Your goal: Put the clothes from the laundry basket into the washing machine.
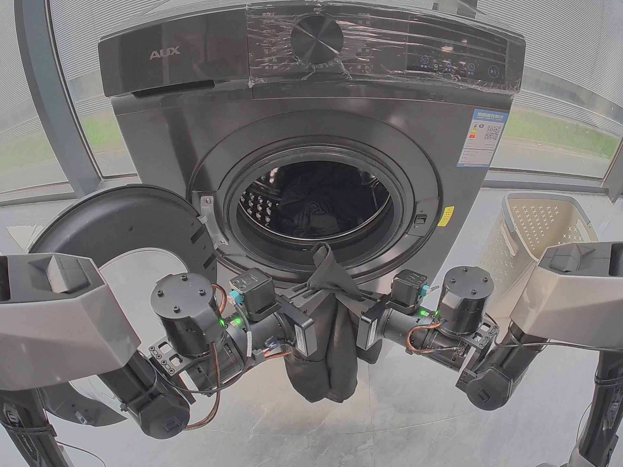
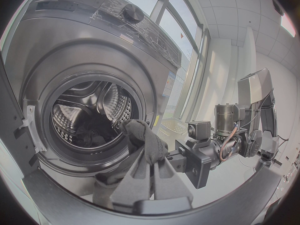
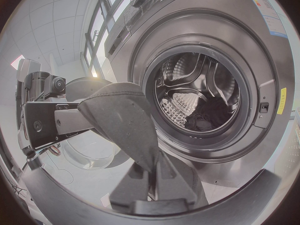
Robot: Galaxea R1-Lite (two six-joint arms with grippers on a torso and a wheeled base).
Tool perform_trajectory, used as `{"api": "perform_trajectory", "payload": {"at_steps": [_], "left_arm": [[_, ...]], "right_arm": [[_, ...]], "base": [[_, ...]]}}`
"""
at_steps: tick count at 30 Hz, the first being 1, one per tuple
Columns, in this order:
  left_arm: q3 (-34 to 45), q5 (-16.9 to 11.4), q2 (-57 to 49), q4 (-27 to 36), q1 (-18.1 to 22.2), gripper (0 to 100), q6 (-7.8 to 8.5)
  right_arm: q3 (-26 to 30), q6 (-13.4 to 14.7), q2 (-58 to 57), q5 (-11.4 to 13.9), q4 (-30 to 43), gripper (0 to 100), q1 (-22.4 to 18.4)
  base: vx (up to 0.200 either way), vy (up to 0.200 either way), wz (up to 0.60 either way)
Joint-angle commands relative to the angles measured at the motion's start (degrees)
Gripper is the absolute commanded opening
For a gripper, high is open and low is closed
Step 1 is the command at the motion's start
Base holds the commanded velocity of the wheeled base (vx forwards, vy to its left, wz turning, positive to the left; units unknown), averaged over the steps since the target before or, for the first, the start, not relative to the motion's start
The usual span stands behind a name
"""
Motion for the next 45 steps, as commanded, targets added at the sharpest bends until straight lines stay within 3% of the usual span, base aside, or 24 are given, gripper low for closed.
{"api": "perform_trajectory", "payload": {"at_steps": [1, 9, 10, 17, 23, 29, 45], "left_arm": [[0.06, -0.01, 0.44, -0.14, 0.22, 0, -0.10], [0.15, 0.25, 0.18, -0.05, 0.04, 0, -0.98], [0.15, 0.25, 0.09, -0.05, 0.04, 100, -1.07], [0.59, -0.01, 0.09, -0.14, 2.76, 100, -3.88], [0.59, -0.80, 1.67, -0.05, 7.51, 100, -3.71], [0.85, -3.88, 6.33, -0.14, 11.20, 100, -3.53], [-0.56, -11.09, 15.38, -0.14, 10.06, 100, -2.39]], "right_arm": [[0.67, 0.03, -1.01, -0.30, -0.23, 0, 0.74], [3.48, 0.21, -6.54, -1.61, 0.12, 0, 2.06], [3.83, 0.21, -6.98, -1.61, 0.21, 0, 2.06], [9.72, 0.38, -13.05, -1.61, -0.06, 0, 1.36], [14.47, 0.82, -17.62, -1.53, -0.14, 0, 1.36], [16.14, 1.09, -19.73, -1.44, -0.23, 0, 1.36], [15.17, 1.35, -20.08, -1.17, -0.14, 0, 2.15]], "base": [[0.000, 0.000, 0.00], [0.000, 0.000, 0.00], [0.000, 0.000, 0.00], [0.000, 0.000, 0.00], [0.000, 0.000, 0.00], [0.000, 0.000, 0.00], [0.000, 0.000, 0.00]]}}
